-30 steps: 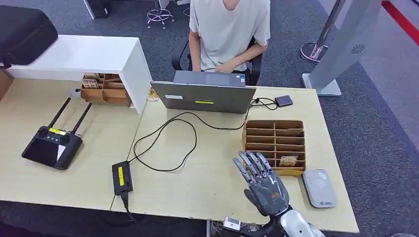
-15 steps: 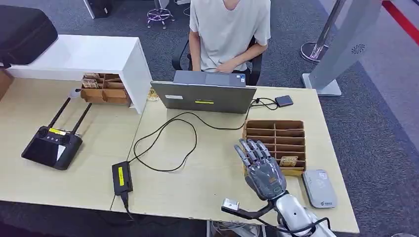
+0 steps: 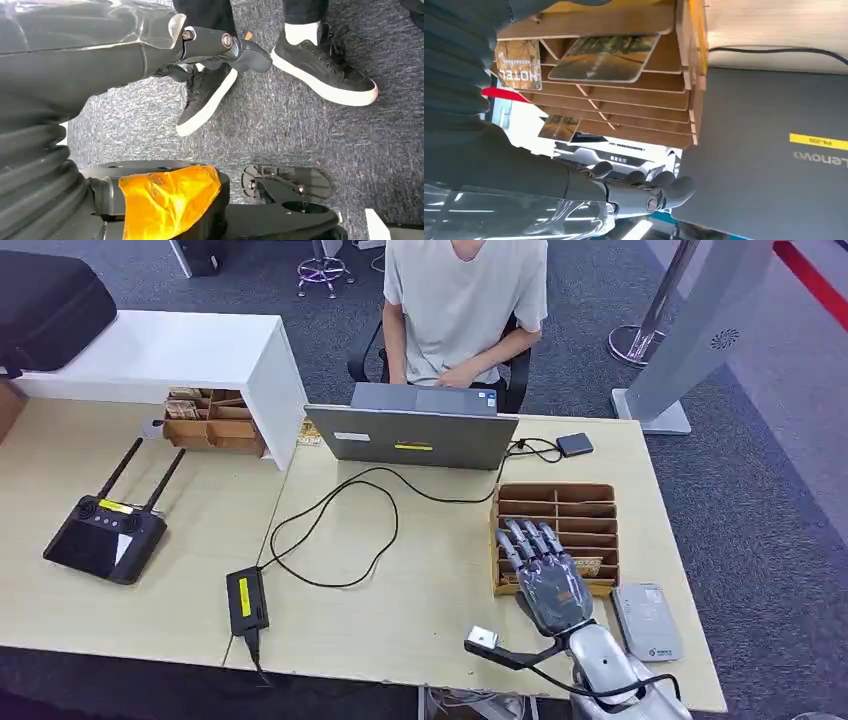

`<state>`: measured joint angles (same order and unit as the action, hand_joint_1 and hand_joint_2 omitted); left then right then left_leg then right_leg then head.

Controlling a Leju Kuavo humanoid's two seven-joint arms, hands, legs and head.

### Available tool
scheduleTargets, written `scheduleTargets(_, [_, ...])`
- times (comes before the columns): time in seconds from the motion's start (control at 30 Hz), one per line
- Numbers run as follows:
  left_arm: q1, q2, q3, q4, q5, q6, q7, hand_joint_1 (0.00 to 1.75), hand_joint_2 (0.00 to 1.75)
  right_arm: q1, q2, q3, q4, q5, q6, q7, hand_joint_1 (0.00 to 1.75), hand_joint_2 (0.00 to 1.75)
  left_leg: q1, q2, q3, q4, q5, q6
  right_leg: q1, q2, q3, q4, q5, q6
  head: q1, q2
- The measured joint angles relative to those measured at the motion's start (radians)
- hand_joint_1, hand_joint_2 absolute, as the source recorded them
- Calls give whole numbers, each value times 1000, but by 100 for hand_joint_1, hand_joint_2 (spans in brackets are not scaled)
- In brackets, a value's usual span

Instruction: Pass the card to the sensor for recognition and then transmit it.

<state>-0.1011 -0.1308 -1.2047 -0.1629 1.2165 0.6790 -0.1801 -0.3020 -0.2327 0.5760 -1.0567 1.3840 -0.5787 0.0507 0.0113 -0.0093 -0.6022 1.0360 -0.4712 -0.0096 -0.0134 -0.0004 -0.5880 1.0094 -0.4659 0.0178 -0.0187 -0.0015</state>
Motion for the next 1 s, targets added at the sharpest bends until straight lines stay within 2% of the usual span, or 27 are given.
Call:
scheduleTargets(0.43, [0,0,0,0,8,0,-3,0,175,14,0,-21,19,13,-2,10,0,175,0,0,0,0,0,0,0,0,0,0,0,0,0,0])
scheduleTargets(0.47, [0,0,0,0,9,0,-3,0,175,18,0,-29,20,13,-2,11,40,175,0,0,0,0,0,0,0,0,0,0,0,0,0,0])
scheduleTargets(0.5, [0,0,0,0,10,0,-3,0,175,23,-1,-34,21,13,-5,11,175,175,0,0,0,0,0,0,0,0,0,0,0,0,0,0])
scheduleTargets(1.0, [0,0,0,0,26,0,-6,0,175,58,-7,-88,10,21,-12,-10,175,175,0,0,0,0,0,0,0,1,0,0,0,0,0,0])
